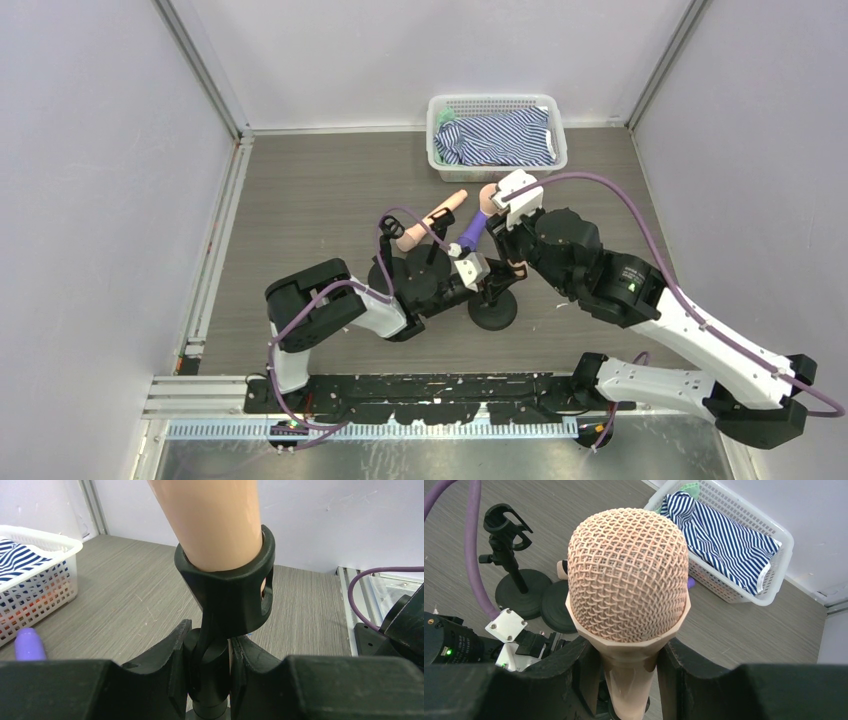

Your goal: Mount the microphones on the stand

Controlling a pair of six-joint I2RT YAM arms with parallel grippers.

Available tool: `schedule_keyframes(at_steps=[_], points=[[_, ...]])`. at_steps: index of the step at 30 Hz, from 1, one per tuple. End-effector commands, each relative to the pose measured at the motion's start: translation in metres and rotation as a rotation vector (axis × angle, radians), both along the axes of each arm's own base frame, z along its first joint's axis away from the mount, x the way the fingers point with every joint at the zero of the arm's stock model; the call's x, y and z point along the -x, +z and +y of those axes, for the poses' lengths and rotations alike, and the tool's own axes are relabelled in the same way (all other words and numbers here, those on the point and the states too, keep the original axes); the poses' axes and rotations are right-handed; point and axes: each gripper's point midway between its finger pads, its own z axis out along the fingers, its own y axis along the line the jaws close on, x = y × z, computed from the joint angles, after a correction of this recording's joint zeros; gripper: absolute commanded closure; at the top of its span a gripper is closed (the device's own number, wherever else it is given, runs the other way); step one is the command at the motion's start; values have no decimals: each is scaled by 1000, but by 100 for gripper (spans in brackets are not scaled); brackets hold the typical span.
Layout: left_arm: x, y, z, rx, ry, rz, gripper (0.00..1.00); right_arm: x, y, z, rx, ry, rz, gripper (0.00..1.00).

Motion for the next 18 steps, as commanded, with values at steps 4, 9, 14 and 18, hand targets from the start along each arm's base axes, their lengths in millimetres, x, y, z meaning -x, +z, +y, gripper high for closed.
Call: schedule_keyframes(at_steps=[4,9,14,18], points=[[-30,2,26,34,150,38,100,42,-118,-58,513,23,352,99],[-30,1,26,30,151,36,100,43,-122,-55,525,31,377,99],[-29,1,25,26,145,29,100,41,-124,-47,561,47,387,99],[-29,0,25,24,142,27,100,36,-121,-38,582,61,381,99]])
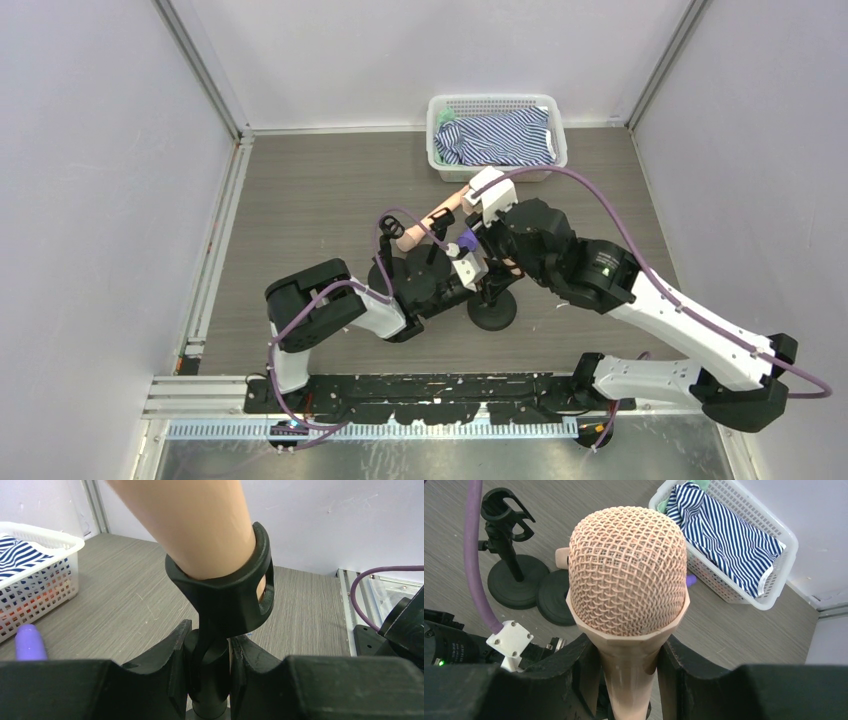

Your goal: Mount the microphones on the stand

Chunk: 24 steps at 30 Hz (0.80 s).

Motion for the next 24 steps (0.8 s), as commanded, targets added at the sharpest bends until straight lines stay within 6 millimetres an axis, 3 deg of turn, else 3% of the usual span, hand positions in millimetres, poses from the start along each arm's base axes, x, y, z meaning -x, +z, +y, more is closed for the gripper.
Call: schedule_keyframes(at_steps=[1,6,24], points=[[-28,1,22,14,130,16,100,41,-106,-52,489,32,336,99],[-28,1,23,12,134,17,100,43,-111,-50,534,44,356,99],[-50,1,41,19,288,34,100,56,-132,-84,676,-2,403,99]])
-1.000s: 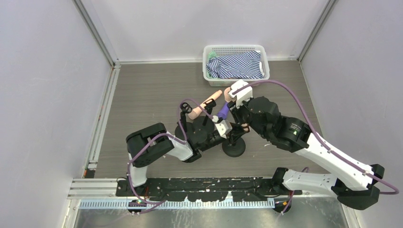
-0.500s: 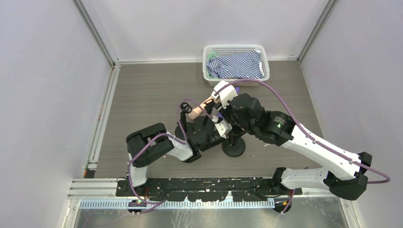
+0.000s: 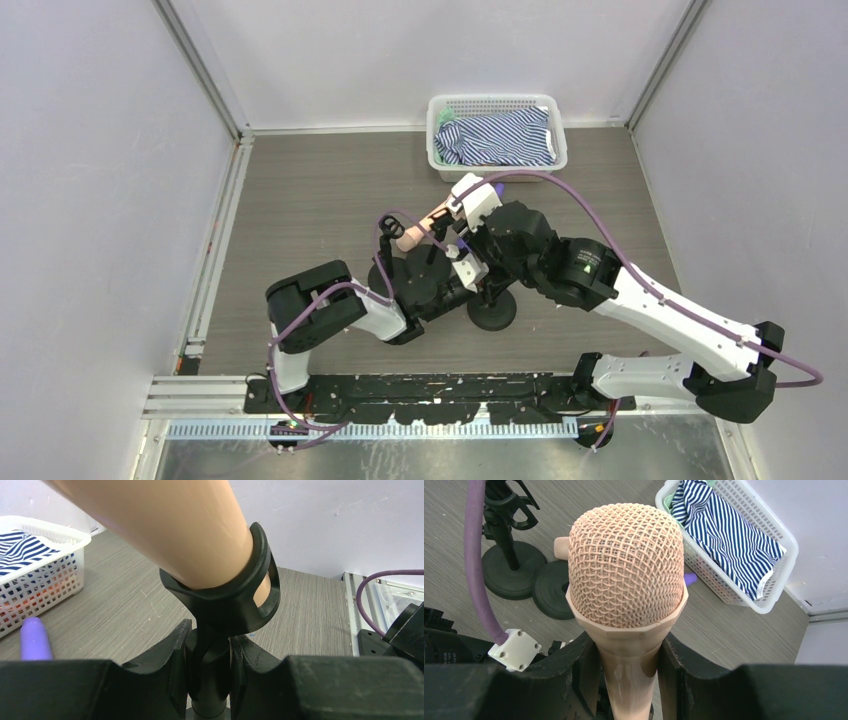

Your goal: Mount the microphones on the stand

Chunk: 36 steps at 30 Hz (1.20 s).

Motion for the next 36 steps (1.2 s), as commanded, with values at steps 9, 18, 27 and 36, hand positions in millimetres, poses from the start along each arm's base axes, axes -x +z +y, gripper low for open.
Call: schedule_keyframes(at_steps=[9,18,27,36], points=[[-58,3,49,11,322,13,100,67,-122,-111,627,-47,411,99],[-74,5,62,13,403,10,100,73,-130,-117,657,-36,438,99],[-81,5,70,13,441,16,100,83,-138,-128,701,-11,480,99],[-85,3,80,16,484,33,100,88,-141,-132,715,-11,506,99]])
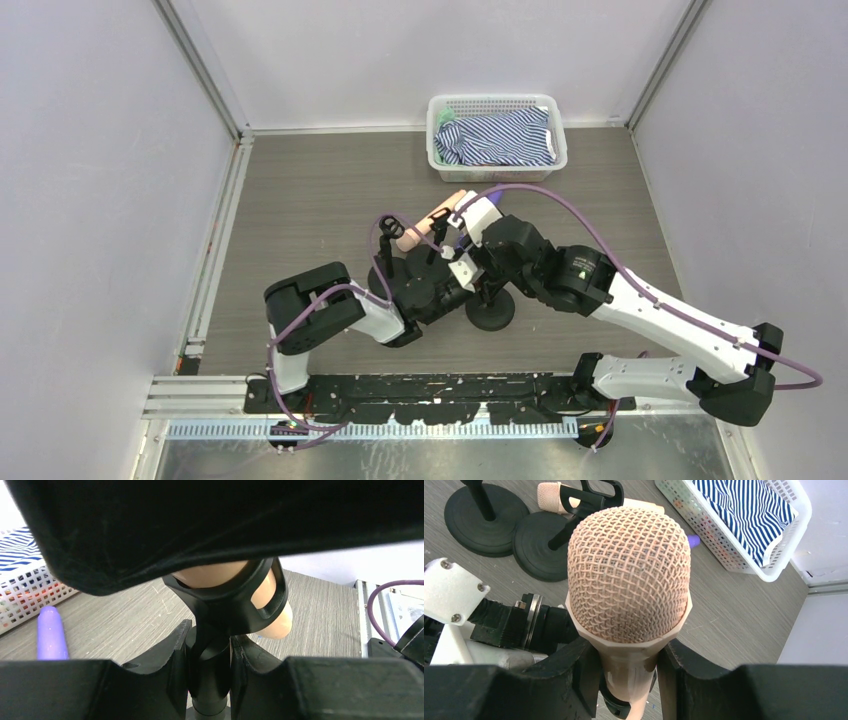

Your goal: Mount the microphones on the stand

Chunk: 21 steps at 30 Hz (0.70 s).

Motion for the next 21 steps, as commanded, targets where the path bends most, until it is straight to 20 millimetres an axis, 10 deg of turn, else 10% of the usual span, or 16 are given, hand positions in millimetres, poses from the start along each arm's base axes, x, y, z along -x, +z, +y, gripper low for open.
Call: schedule_keyframes(at_steps=[1,21], points=[[-78,2,71,-2,412,23,100,78,-100,-107,592,21,448,99],[-82,-1,81,7,455,48,100,98,-114,-121,581,26,516,99]])
